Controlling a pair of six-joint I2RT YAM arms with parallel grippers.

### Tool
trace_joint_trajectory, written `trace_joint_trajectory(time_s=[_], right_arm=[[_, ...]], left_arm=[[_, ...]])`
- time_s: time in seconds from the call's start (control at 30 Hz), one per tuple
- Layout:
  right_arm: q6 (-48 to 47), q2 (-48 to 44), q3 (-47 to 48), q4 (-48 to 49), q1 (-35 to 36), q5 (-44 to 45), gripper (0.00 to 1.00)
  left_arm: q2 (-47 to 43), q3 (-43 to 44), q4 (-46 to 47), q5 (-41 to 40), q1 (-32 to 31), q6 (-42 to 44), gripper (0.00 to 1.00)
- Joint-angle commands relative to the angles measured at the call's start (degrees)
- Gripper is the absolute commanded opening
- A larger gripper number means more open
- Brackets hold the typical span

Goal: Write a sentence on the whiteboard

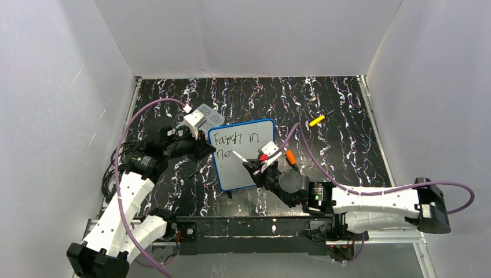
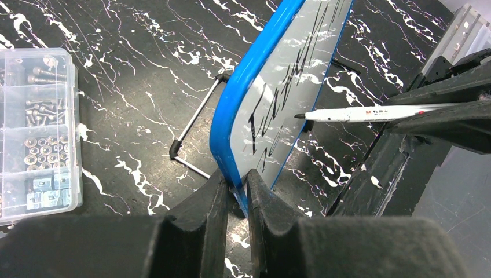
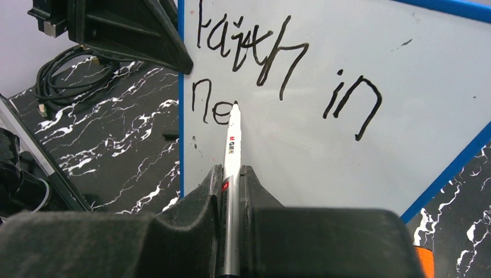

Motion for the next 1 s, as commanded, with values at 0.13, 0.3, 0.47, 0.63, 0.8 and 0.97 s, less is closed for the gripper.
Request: trace_joint_trajectory(time_s=[0.13,0.3,0.47,0.63,0.8,0.97], right_arm=[[-3.42,1.14,1.42,4.05,-0.10,2.29,0.01],[-3.28,1.45,1.03,3.70,-0.10,3.80,0.01],[-0.98,1.13,0.82,0.39,-0.10,4.14,0.01],[2.42,0.56,-0.50,-2.86,-0.10,3.46,0.01],[4.13,-0.49,-1.38,-4.29,-0.10,3.43,0.01],[2.69,-0.64,-0.75,-3.65,-0.10,4.90,0.01]], left_arm=[[0.69,-1.56,-3.52,-0.27,-0.44,1.38,0.00],[0.69,-1.52,-3.52,-0.27,-0.47,1.39,0.00],[0.65,-1.56,-3.52,-0.27,-0.47,1.46,0.00],[0.54,-1.56,-3.52,-0.34,-0.44,1.43,0.00],[0.52,-1.56,-3.52,-0.29,-0.45,1.49,0.00],[0.54,-1.56,-3.51,-0.30,-0.46,1.40,0.00]])
